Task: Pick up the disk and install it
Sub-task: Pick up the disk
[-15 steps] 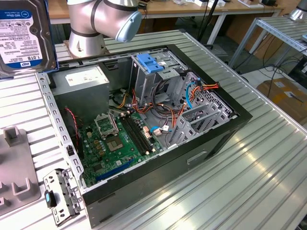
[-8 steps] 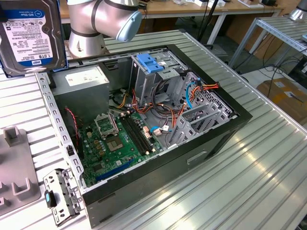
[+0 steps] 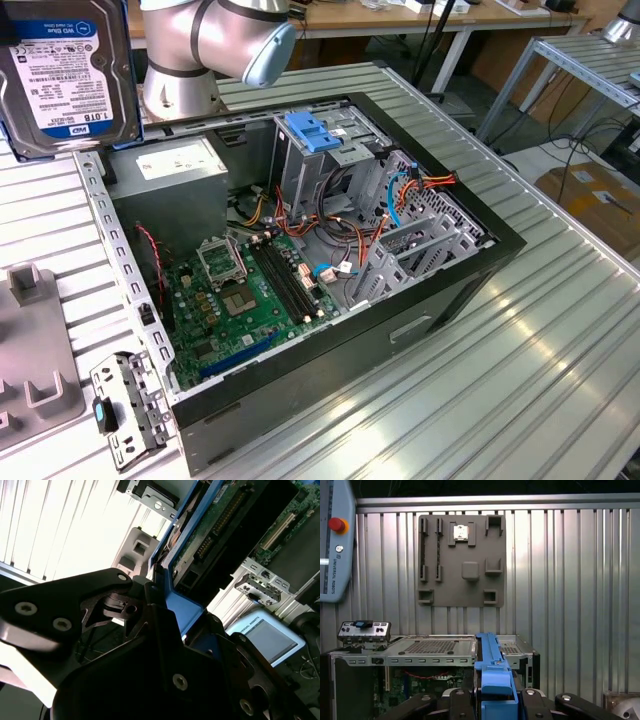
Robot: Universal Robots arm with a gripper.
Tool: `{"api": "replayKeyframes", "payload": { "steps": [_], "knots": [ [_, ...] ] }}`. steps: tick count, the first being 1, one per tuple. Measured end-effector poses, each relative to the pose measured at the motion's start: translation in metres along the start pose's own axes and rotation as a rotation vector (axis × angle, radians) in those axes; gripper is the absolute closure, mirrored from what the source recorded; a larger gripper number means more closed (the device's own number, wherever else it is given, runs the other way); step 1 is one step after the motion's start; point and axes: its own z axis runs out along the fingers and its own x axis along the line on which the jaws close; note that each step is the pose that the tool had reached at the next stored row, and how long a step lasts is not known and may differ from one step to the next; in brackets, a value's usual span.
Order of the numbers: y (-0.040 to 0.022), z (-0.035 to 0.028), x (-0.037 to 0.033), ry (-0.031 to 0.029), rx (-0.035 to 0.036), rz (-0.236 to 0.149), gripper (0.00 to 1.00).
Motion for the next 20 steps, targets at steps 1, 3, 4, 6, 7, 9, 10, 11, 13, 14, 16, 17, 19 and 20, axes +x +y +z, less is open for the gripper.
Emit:
{"api": "replayKeyframes", "payload": {
  "steps": [1,3,4,6,7,9,10,11,13,14,16,17,19,20],
  "knots": [
    [0.0000,0.0000,0.0000,-0.0001,0.0000,0.000,0.63],
    [-0.0052,0.0001,-0.0001,0.0000,0.0000,0.000,0.63],
    [-0.0071,0.0001,-0.0002,0.0000,0.0001,0.000,0.63],
    [-0.0093,0.0002,-0.0002,0.0000,0.0001,0.000,0.63],
    [-0.0108,0.0002,-0.0002,0.0000,0.0000,0.000,0.63],
    [-0.0138,0.0002,-0.0003,-0.0001,0.0001,0.000,0.63],
    [-0.0157,0.0002,-0.0003,0.0000,0.0000,0.000,0.63],
    [-0.0185,0.0003,-0.0004,-0.0001,0.0001,0.000,0.63],
    [-0.0217,0.0003,-0.0005,0.0000,0.0000,0.000,0.63],
    [-0.0232,0.0003,-0.0005,0.0000,0.0000,0.000,0.63],
    [-0.0261,0.0004,-0.0006,-0.0001,0.0001,0.000,0.63],
    [-0.0274,0.0004,-0.0006,0.0000,0.0000,0.000,0.63],
    [-0.0304,0.0005,-0.0007,-0.0001,0.0000,0.000,0.63],
    [-0.0323,0.0004,-0.0007,0.0000,-0.0001,0.000,0.63]
  ]
}}
